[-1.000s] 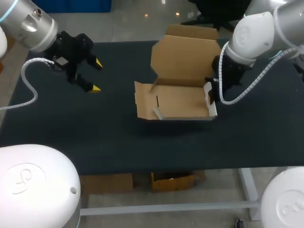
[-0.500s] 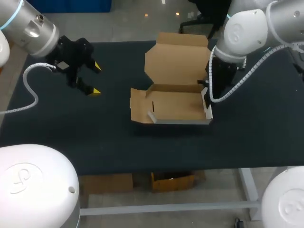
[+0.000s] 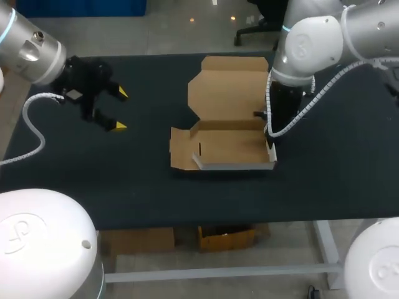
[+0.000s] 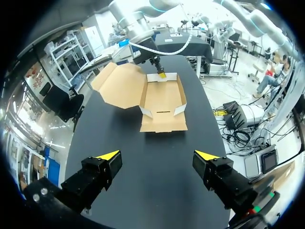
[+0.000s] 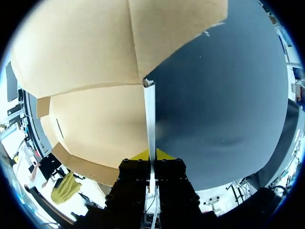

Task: Assemble the packaging by folding the flat box into shape, placing the metal phone stand inside, and closing the box properly

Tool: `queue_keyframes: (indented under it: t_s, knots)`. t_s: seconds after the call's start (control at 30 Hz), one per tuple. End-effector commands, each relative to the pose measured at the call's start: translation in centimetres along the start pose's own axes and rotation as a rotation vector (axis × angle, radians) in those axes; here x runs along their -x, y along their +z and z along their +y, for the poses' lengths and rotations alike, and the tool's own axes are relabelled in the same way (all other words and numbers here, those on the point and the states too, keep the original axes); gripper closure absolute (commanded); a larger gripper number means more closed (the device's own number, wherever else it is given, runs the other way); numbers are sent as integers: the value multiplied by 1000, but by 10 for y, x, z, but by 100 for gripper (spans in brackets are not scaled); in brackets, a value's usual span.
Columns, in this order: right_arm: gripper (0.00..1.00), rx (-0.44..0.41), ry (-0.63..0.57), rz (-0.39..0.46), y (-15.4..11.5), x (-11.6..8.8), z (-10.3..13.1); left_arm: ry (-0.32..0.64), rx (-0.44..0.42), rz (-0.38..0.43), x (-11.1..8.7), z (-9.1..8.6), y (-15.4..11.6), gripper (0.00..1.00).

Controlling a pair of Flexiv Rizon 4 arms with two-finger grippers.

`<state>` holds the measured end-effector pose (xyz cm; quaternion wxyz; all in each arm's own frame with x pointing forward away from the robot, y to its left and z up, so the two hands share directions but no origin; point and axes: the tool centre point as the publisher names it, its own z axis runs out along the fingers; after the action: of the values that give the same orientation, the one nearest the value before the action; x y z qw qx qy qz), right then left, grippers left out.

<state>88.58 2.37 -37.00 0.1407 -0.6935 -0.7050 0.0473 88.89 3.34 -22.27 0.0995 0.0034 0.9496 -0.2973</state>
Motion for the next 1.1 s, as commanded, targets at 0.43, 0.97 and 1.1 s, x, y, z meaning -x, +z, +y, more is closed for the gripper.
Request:
queue_keyframes:
  t_s: [0.43, 0.97, 1.1]
  knots:
    - [100, -75, 24, -39, 8, 1, -4, 12, -13, 11, -1, 2, 4, 0]
    - [100, -107, 13, -63, 21, 2, -14, 12, -13, 11, -1, 2, 4, 0]
    - [100, -96, 4, -59, 23, 3, -12, 12, -13, 11, -1, 2, 4, 0]
